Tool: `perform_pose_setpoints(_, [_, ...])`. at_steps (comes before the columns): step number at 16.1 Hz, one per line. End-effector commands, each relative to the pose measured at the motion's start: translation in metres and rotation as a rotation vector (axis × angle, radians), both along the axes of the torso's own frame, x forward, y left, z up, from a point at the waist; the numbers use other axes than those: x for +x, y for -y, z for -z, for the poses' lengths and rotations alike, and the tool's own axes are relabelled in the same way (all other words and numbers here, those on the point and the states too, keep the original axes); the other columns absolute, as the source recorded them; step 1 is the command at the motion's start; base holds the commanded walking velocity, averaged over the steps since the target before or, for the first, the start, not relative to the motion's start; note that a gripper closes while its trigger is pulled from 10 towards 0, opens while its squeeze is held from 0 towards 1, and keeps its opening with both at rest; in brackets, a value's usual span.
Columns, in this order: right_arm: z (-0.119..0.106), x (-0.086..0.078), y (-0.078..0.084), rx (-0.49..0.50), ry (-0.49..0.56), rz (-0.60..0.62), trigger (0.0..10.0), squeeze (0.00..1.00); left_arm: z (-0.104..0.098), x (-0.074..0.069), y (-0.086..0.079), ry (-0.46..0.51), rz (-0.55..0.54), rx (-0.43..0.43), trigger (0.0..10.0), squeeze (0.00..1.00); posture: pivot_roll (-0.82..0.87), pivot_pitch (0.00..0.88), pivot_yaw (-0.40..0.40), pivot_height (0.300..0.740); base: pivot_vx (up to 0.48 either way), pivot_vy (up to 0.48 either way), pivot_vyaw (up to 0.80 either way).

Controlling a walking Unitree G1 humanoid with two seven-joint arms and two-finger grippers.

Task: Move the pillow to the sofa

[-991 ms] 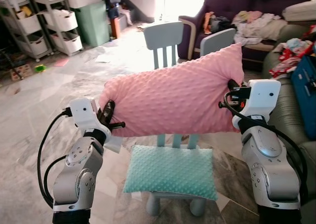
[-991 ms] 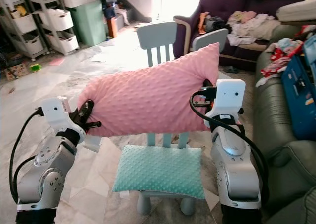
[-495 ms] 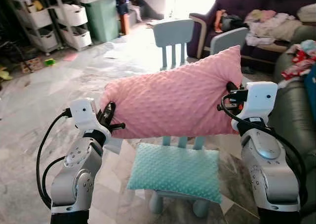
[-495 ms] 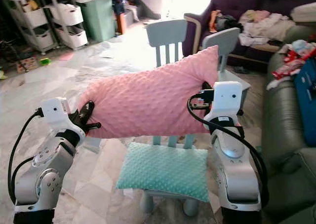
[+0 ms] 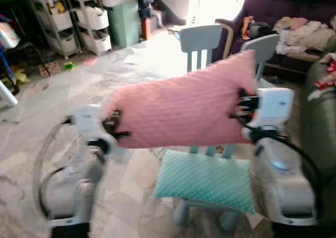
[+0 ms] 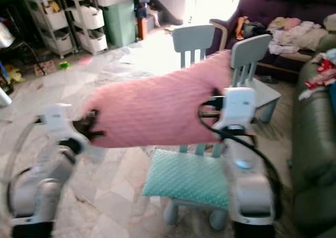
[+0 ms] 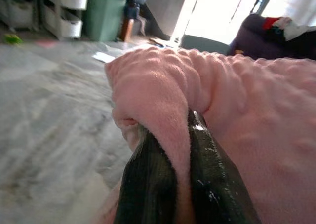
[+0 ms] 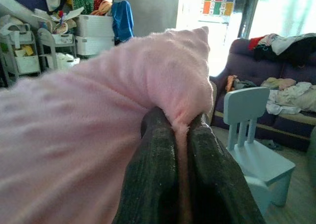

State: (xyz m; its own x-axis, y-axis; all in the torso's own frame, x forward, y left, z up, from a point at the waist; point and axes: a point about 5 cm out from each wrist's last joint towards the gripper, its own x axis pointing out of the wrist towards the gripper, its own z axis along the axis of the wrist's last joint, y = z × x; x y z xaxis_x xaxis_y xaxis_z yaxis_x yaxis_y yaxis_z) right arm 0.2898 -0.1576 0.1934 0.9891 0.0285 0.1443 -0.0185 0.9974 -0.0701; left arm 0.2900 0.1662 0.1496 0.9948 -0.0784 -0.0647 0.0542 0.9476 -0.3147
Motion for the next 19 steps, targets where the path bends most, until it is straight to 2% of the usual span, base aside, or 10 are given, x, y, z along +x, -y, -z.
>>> perform_pose_setpoints(1, [-0.011, -0.002, 0.009, -0.009, 0.050, 0.035, 10.0, 0.00, -0.006, 0.001, 0.007, 0.021, 0.024, 0.004, 10.0, 0.00, -0.17, 0.000, 0.034, 0.740, 0.000, 0.480, 0.00])
perform_pose_setpoints(6, [-0.011, -0.002, 0.009, -0.009, 0.051, 0.038, 10.0, 0.00, -0.005, 0.003, 0.004, 0.022, 0.011, 0.009, 10.0, 0.00, -0.17, 0.000, 0.034, 0.740, 0.000, 0.480, 0.00])
perform_pose_setpoints(10, [-0.012, -0.002, 0.011, -0.014, 0.053, 0.042, 10.0, 0.00, -0.007, 0.005, 0.006, 0.033, 0.011, 0.018, 10.0, 0.00, -0.18, 0.000, 0.032, 0.740, 0.000, 0.000, 0.00])
perform_pose_setpoints(12, [-0.013, -0.001, 0.011, -0.007, 0.050, 0.044, 10.0, 0.00, -0.009, 0.009, 0.001, 0.032, 0.002, 0.014, 10.0, 0.00, -0.18, 0.000, 0.029, 0.740, 0.000, 0.000, 0.00])
perform_pose_setpoints(13, [-0.013, -0.001, 0.011, -0.009, 0.048, 0.044, 10.0, 0.00, -0.013, 0.013, -0.004, 0.080, -0.003, 0.068, 10.0, 0.00, -0.18, 0.000, 0.028, 0.740, 0.000, 0.000, -0.54])
perform_pose_setpoints(14, [-0.013, 0.000, 0.011, -0.004, 0.044, 0.044, 10.0, 0.00, -0.013, 0.016, -0.010, 0.080, -0.028, 0.085, 10.0, 0.00, -0.18, 0.000, 0.027, 0.740, 0.000, 0.000, -0.80])
perform_pose_setpoints(15, [-0.013, 0.000, 0.011, -0.005, 0.044, 0.044, 10.0, 0.00, -0.014, 0.016, -0.011, 0.083, -0.035, 0.081, 10.0, 0.00, -0.18, 0.000, 0.027, 0.740, 0.000, 0.000, -0.80])
perform_pose_setpoints(16, [-0.013, 0.000, 0.011, -0.004, 0.042, 0.044, 10.0, 0.00, -0.017, 0.018, -0.015, 0.124, -0.048, 0.081, 10.0, 0.00, -0.18, 0.000, 0.028, 0.740, 0.000, 0.000, -0.80])
perform_pose_setpoints(19, [-0.013, 0.000, 0.011, -0.007, 0.043, 0.044, 10.0, 0.00, -0.016, 0.020, -0.018, 0.111, -0.059, 0.040, 10.0, 0.00, -0.18, 0.000, 0.027, 0.740, 0.000, 0.000, -0.80])
